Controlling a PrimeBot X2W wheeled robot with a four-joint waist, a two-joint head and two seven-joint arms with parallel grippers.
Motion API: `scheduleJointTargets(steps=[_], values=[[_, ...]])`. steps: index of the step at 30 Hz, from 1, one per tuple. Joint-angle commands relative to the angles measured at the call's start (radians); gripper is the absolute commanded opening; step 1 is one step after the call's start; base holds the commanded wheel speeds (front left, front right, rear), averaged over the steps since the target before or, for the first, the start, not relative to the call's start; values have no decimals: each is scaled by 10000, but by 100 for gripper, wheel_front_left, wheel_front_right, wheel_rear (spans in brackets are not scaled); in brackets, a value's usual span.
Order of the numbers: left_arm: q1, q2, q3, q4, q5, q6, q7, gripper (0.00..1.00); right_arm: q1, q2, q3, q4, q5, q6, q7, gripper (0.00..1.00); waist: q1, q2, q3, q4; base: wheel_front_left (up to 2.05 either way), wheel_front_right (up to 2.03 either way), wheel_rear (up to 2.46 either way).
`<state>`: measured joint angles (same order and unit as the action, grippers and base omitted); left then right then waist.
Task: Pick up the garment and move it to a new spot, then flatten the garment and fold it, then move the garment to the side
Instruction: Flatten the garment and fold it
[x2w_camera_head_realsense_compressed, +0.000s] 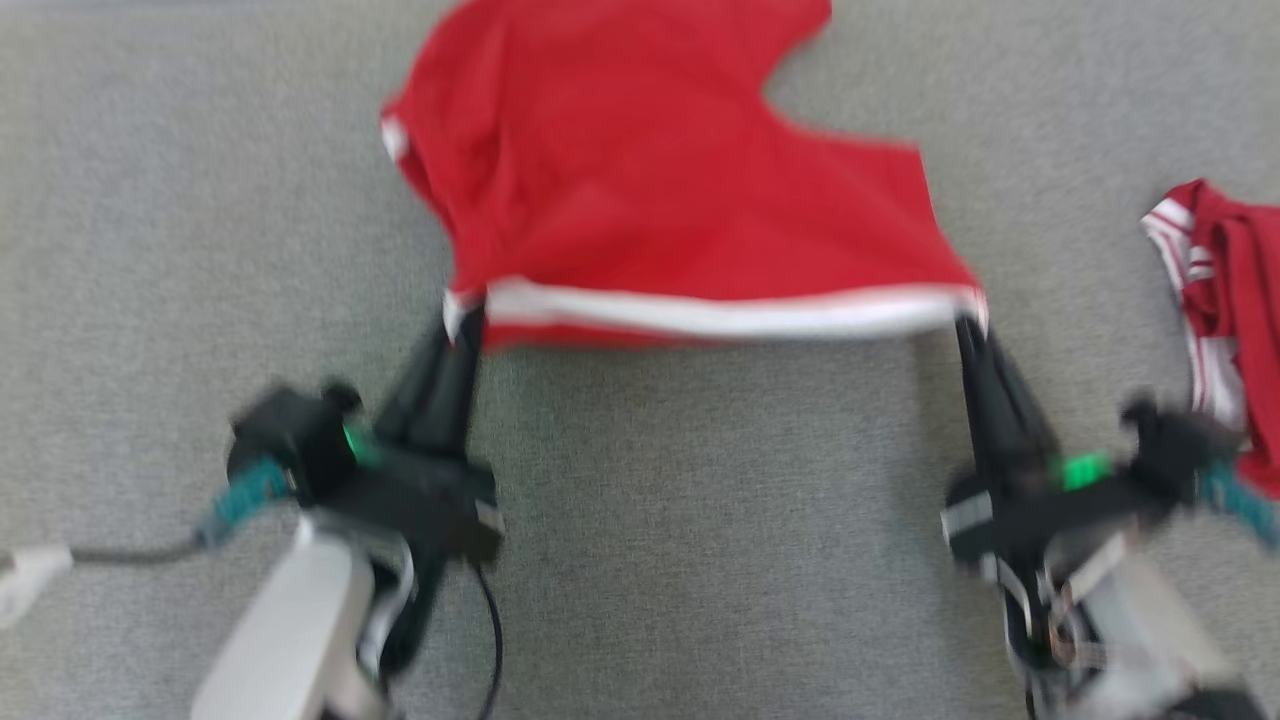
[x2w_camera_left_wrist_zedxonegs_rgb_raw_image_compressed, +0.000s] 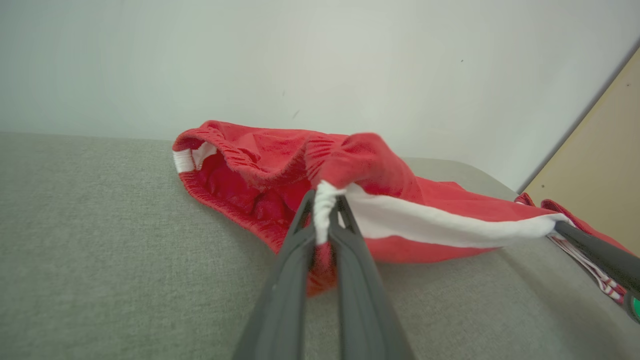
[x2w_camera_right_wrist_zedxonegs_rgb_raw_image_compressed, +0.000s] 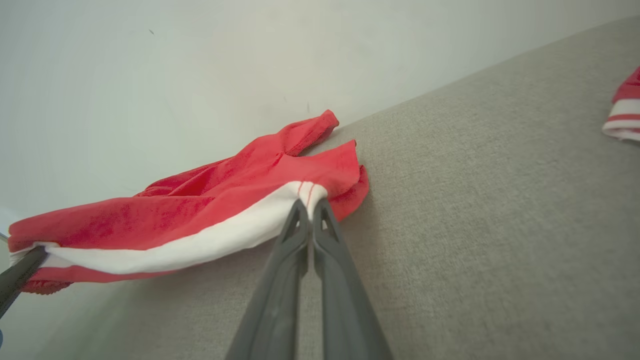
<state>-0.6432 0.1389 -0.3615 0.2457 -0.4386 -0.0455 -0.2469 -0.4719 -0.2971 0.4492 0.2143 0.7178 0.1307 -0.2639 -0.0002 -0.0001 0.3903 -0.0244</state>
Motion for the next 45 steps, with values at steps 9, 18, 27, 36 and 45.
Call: scheduleJointTargets(steps=[9, 18, 27, 36, 45], values=[[3807, 1118, -213, -3313, -292, 643, 1329, 0, 4189, 737, -989, -2352, -738, -1, 1037, 0, 2, 1, -1257, -291, 0, 0, 0], [6096, 1686, -293, -4767, -714, 1095, 2108, 0, 6739, 1434, -1990, -4161, -1508, -1, 2608, 0, 2, 1, -1679, -218, 0, 0, 0], [7339, 1758, -449, -5384, -1144, 1463, 2623, 0, 7731, 1608, -2842, -5099, -2179, -1, 3506, 0, 2, 1, -1947, -117, 0, 0, 0], [6744, 1321, -198, -5574, -1767, 1577, 2854, 0, 6244, 942, -3003, -5473, -2842, -5, 3805, 0, 2, 1, -1779, 183, 0, 0, 0], [5044, 871, -40, -5144, -1796, 1606, 2921, 0, 3051, -66, -2281, -4568, -2525, -5, 3800, 0, 2, 1, -969, 622, 0, 0, 0]])
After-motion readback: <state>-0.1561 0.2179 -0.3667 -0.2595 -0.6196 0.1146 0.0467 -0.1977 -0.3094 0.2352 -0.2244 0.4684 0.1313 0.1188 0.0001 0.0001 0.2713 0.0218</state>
